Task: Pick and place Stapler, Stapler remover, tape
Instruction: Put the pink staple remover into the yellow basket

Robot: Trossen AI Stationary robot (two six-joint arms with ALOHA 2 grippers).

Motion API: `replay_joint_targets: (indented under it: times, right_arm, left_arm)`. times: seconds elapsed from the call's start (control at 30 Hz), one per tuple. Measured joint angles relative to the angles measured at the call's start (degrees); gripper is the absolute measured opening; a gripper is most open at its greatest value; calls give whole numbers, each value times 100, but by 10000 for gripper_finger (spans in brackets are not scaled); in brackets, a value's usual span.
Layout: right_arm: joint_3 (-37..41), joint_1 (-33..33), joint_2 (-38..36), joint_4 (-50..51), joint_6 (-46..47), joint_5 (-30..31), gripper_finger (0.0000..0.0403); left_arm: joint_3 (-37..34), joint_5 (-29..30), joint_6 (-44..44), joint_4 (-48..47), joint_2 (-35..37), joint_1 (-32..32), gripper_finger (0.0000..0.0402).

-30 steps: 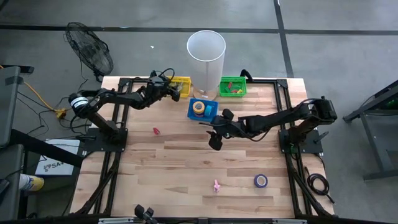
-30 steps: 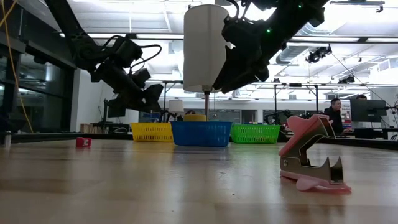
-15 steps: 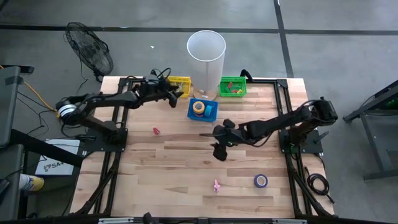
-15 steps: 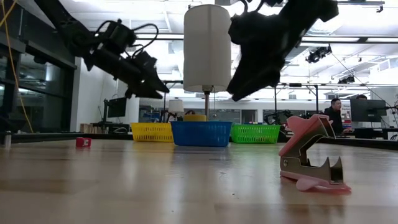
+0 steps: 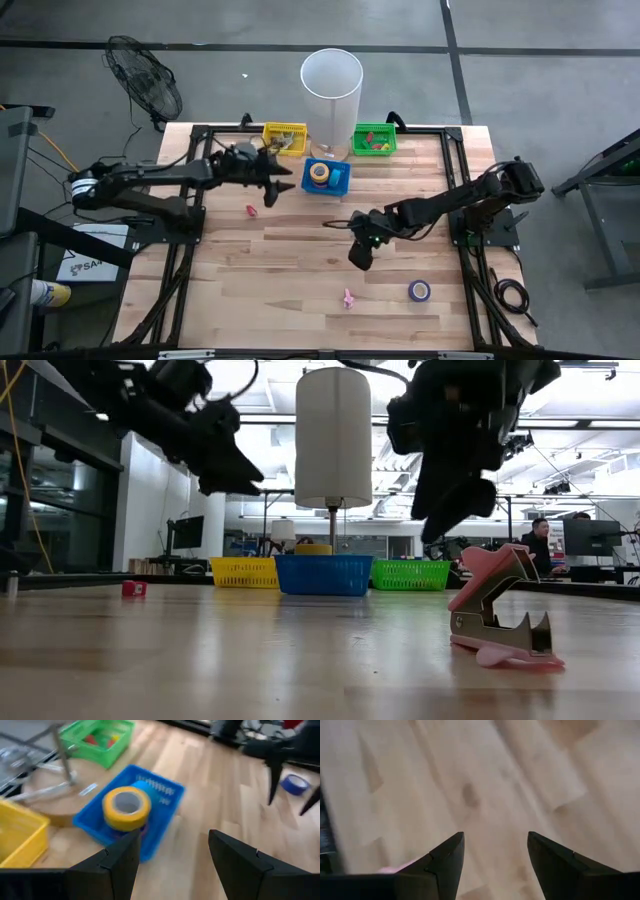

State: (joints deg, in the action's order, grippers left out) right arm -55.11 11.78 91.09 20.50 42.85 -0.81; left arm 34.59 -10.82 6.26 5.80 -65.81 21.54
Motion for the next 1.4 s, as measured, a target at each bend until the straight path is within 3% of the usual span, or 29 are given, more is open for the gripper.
replay_joint_targets:
  times: [0.23,0.53,0.87,1.4]
  right_arm:
    - [0,280,0,-41,1257,-576,209]
    - [-76,848,0,-659,2423,-381,208]
    - [-1235,1320,104,725,3234,740,208]
    - [-3933,1356,2247,3315,3698,-6,208]
  left_arm:
    - [-2,1178,-2,-15,184,-1262,230]
    - [-2,2478,-137,51,203,-2482,230]
    - [-2,2619,81,-876,887,-3013,230]
    - [-4,2706,468,-1332,1487,-4349,229]
